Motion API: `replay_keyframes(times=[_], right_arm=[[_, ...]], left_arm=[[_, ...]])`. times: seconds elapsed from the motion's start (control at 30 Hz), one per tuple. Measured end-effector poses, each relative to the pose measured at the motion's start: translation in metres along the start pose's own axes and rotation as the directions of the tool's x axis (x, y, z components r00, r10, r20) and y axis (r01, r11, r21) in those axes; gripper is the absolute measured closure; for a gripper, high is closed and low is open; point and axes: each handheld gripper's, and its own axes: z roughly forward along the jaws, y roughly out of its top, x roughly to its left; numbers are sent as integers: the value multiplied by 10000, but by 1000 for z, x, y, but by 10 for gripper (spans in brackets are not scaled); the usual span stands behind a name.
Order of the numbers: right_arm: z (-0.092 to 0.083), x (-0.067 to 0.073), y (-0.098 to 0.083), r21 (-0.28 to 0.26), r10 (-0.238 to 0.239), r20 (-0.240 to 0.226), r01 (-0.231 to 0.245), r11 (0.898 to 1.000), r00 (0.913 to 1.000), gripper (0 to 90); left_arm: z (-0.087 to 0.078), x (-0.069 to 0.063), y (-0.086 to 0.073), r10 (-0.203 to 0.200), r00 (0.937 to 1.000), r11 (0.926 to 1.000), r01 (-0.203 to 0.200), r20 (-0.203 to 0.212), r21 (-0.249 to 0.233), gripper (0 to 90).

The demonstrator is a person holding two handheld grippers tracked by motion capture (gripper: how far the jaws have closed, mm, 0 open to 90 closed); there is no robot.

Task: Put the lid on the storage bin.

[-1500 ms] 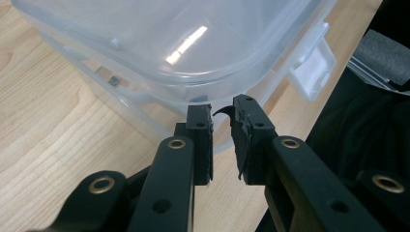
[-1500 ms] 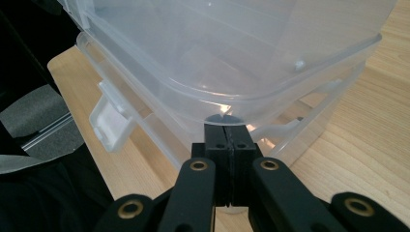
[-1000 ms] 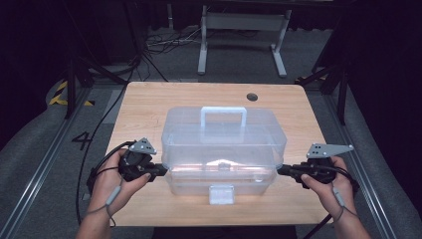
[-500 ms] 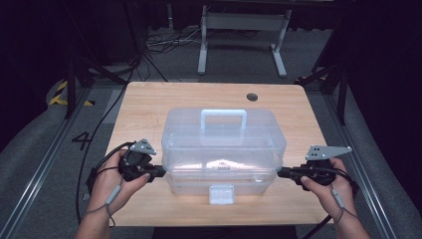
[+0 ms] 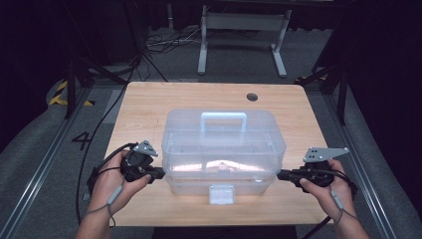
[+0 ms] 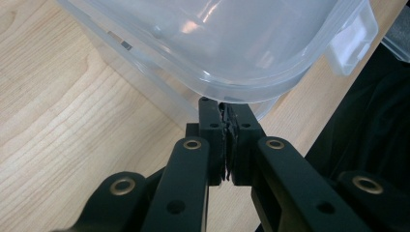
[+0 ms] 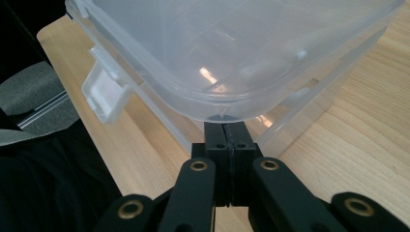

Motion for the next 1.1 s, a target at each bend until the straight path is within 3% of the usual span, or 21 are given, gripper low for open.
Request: replay_keyframes(times=[0.8,1.1], right_arm=[[8,3,-4,955,-185,24,182,9953,9998,900],[9,3,-6,1166,-134,-24,136,9931,9999,900]], left_arm=[[8,-3,0,186,9995,9937,-211,236,1101,860],[9,-5,0,251,9992,9912,-288,301,1296,859]])
